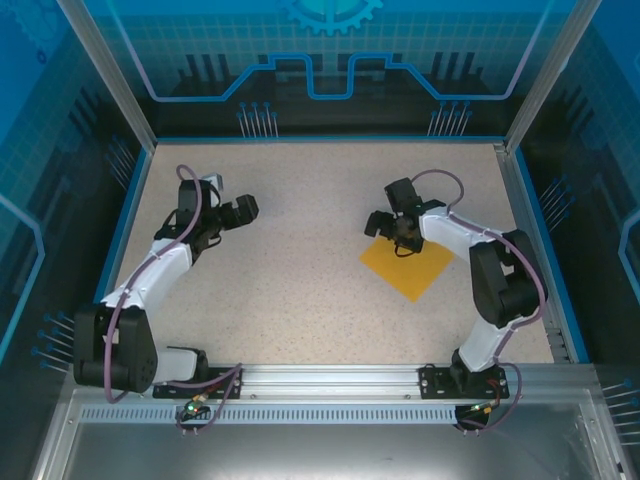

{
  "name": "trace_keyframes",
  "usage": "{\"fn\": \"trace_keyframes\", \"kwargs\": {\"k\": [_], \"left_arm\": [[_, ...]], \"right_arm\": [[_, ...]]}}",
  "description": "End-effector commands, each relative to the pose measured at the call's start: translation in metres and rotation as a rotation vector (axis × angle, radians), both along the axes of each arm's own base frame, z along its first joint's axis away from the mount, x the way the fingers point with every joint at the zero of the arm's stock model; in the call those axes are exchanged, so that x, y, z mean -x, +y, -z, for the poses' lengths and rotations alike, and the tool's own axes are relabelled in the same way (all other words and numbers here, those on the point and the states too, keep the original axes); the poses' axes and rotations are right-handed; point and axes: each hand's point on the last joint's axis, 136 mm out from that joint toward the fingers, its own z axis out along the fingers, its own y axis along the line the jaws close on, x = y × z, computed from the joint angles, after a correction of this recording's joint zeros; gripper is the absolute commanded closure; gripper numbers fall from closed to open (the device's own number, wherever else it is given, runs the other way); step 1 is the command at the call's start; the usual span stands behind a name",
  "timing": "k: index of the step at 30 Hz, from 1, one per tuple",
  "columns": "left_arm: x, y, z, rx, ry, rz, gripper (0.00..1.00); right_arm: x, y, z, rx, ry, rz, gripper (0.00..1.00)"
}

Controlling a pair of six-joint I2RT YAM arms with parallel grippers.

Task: Fold a paper plane with a square sheet of paper (pick it up from the middle)
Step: Move the square sheet of paper to the center of the table.

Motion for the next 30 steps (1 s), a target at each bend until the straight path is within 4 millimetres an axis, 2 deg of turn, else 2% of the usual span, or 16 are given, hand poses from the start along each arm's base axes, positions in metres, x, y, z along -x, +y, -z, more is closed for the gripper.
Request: {"fn": "trace_keyframes", "kwargs": {"k": [1,8,14,18,25,28,30], "left_arm": [[-0.001,-0.014,-0.001,0.051,0.034,0.047,0.02],[-0.003,-0.016,0.007,0.05,0.063,0.051,0.02],[-0.004,-0.019,0.011,0.054,0.075,0.058,0.01],[-0.006,-0.019,0.013,0.059,0.079,0.053,0.01],[-0.008,-0.021,0.017,0.082,0.094,0.04,0.01],[-0.007,-0.021,0.019,0.085,0.101,0.034,0.01],[-0.008,-0.019,0.02,0.082,0.104,0.017,0.01]], "right_arm": [[-0.003,-0.001,0.005,-0.017,0.044,0.037,0.01],[-0.002,0.006,0.025,-0.036,0.101,0.018,0.01],[0.01,0.026,0.036,-0.054,0.139,-0.053,0.01],[0.028,0.055,0.046,-0.069,0.178,-0.153,0.01],[0.059,0.124,0.051,-0.074,0.216,-0.372,0.01],[0.064,0.14,0.04,-0.026,0.207,-0.41,0.03],[0.056,0.141,0.02,0.007,0.165,-0.388,0.02]]}}
